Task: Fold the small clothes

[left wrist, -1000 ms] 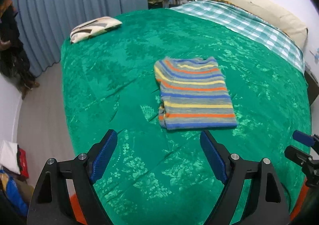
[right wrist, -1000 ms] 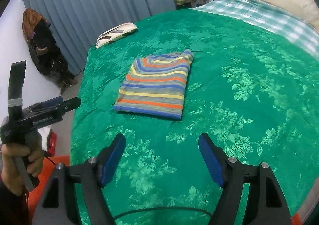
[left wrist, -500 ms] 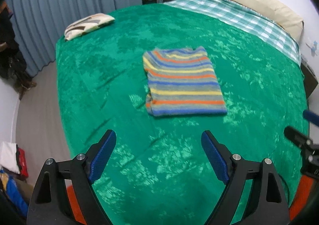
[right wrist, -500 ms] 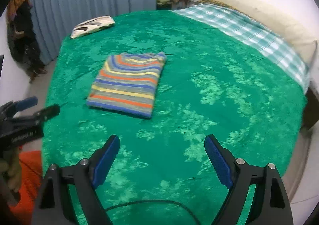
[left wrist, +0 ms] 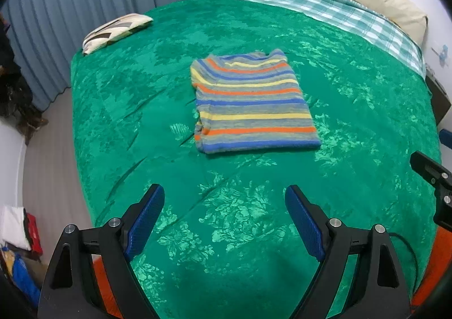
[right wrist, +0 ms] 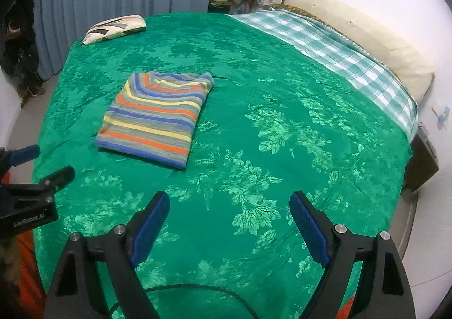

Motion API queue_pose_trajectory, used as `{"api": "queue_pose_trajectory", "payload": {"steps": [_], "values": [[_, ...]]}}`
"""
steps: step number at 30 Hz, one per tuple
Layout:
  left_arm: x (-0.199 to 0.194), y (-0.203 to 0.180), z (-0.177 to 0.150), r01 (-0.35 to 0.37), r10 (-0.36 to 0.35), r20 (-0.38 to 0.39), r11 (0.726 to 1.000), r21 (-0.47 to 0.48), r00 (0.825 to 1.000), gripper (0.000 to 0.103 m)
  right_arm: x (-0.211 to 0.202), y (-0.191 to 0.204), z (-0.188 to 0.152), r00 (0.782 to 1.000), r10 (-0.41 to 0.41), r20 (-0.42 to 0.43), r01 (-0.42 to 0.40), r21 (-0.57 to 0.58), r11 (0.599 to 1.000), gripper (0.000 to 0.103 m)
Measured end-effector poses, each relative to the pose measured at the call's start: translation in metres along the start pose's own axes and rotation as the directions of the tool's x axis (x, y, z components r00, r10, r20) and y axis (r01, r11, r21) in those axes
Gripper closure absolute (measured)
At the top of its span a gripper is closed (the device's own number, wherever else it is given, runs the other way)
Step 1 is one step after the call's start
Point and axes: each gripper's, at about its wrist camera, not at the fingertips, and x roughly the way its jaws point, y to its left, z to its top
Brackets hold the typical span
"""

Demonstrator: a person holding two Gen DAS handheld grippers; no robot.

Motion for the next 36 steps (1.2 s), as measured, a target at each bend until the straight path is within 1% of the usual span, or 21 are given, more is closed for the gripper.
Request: {"api": "queue_pose_trajectory", "payload": {"steps": [7, 10, 12, 14, 16, 17, 19, 21, 22, 23, 25, 26, 27, 28, 30, 31, 32, 33, 34, 35, 36], "values": [[0.014, 0.005, -0.002, -0.005, 0.004, -0.028, 1.0, -0.006, 1.0, 0.014, 0.011, 0.005, 0.002, 1.0, -0.015, -0.015, 0.015, -0.017, 1.0, 0.017], [0.022, 0.011, 0.002, 0.006, -0.006, -0.034, 1.0, 0.005, 0.999, 0.014, 0.017, 0.004, 0.002, 1.0, 0.001, -0.016, -0.001, -0.01, 1.0, 0.017], [0.029, 0.022, 0.009, 0.033, -0.034, -0.035, 0.999, -0.013, 0.999, 0.014, 0.024, 0.0, 0.002, 0.998, 0.056, -0.011, -0.056, 0.015, 0.998, 0.017], [0.04, 0.039, 0.023, 0.076, -0.078, -0.035, 0.995, -0.058, 0.996, 0.014, 0.036, -0.006, 0.003, 0.99, 0.14, -0.017, -0.139, 0.04, 0.99, 0.017], [0.056, 0.053, 0.039, 0.105, -0.108, -0.034, 0.99, -0.092, 0.994, 0.014, 0.053, -0.014, 0.007, 0.974, 0.226, -0.031, -0.223, 0.08, 0.972, 0.017], [0.067, 0.057, 0.049, 0.121, -0.125, -0.04, 0.988, -0.094, 0.991, 0.014, 0.065, -0.02, 0.012, 0.965, 0.261, -0.033, -0.255, 0.114, 0.96, 0.017], [0.095, 0.058, 0.071, 0.166, -0.17, -0.065, 0.984, -0.068, 0.983, 0.014, 0.084, -0.031, 0.025, 0.946, 0.325, -0.019, -0.317, 0.178, 0.932, 0.017], [0.121, 0.058, 0.088, 0.16, -0.163, -0.076, 0.986, -0.05, 0.984, 0.014, 0.111, -0.041, 0.047, 0.912, 0.41, 0.015, -0.401, 0.245, 0.883, 0.017], [0.135, 0.059, 0.097, 0.148, -0.152, -0.084, 0.988, -0.052, 0.985, 0.014, 0.12, -0.042, 0.055, 0.901, 0.433, 0.023, -0.424, 0.255, 0.869, 0.017], [0.15, 0.061, 0.105, 0.137, -0.142, -0.094, 0.989, -0.059, 0.985, 0.014, 0.138, -0.041, 0.067, 0.882, 0.471, 0.023, -0.46, 0.263, 0.848, 0.017], [0.179, 0.066, 0.117, 0.131, -0.143, -0.125, 0.987, -0.096, 0.982, 0.014, 0.173, -0.034, 0.086, 0.856, 0.517, 0.007, -0.499, 0.27, 0.823, 0.017], [0.192, 0.069, 0.121, 0.147, -0.164, -0.143, 0.981, -0.127, 0.976, 0.014, 0.188, -0.031, 0.092, 0.842, 0.54, -0.006, -0.518, 0.274, 0.81, 0.017], [0.203, 0.072, 0.124, 0.181, -0.207, -0.154, 0.969, -0.168, 0.966, 0.014, 0.206, -0.026, 0.1, 0.836, 0.549, -0.019, -0.522, 0.282, 0.805, 0.017], [0.208, 0.074, 0.126, 0.203, -0.233, -0.154, 0.961, -0.189, 0.96, 0.014, 0.22, -0.023, 0.104, 0.834, 0.551, -0.023, -0.522, 0.288, 0.803, 0.018], [0.215, 0.071, 0.131, 0.234, -0.264, -0.139, 0.951, -0.202, 0.954, 0.014, 0.254, -0.012, 0.113, 0.82, 0.571, -0.041, -0.535, 0.302, 0.789, 0.018], [0.217, 0.069, 0.132, 0.242, -0.271, -0.134, 0.95, -0.197, 0.953, 0.019, 0.269, -0.007, 0.114, 0.817, 0.575, -0.052, -0.532, 0.318, 0.785, 0.019], [0.219, 0.066, 0.133, 0.249, -0.276, -0.128, 0.949, -0.195, 0.953, 0.029, 0.283, -0.002, 0.115, 0.813, 0.579, -0.05, -0.532, 0.338, 0.776, 0.019], [0.221, 0.063, 0.133, 0.258, -0.285, -0.124, 0.946, -0.197, 0.95, 0.064, 0.288, 0.002, 0.116, 0.808, 0.588, -0.032, -0.544, 0.338, 0.768, 0.029], [0.222, 0.061, 0.134, 0.281, -0.311, -0.131, 0.937, -0.209, 0.941, 0.081, 0.289, 0.009, 0.12, 0.792, 0.61, -0.008, -0.577, 0.316, 0.753, 0.043], [0.218, 0.057, 0.136, 0.256, -0.287, -0.124, 0.942, -0.217, 0.95, 0.083, 0.29, 0.015, 0.123, 0.768, 0.641, -0.02, -0.607, 0.297, 0.737, 0.075], [0.213, 0.053, 0.139, 0.246, -0.272, -0.111, 0.947, -0.206, 0.956, 0.089, 0.29, 0.022, 0.126, 0.764, 0.643, -0.053, -0.607, 0.279, 0.744, 0.076]]}}
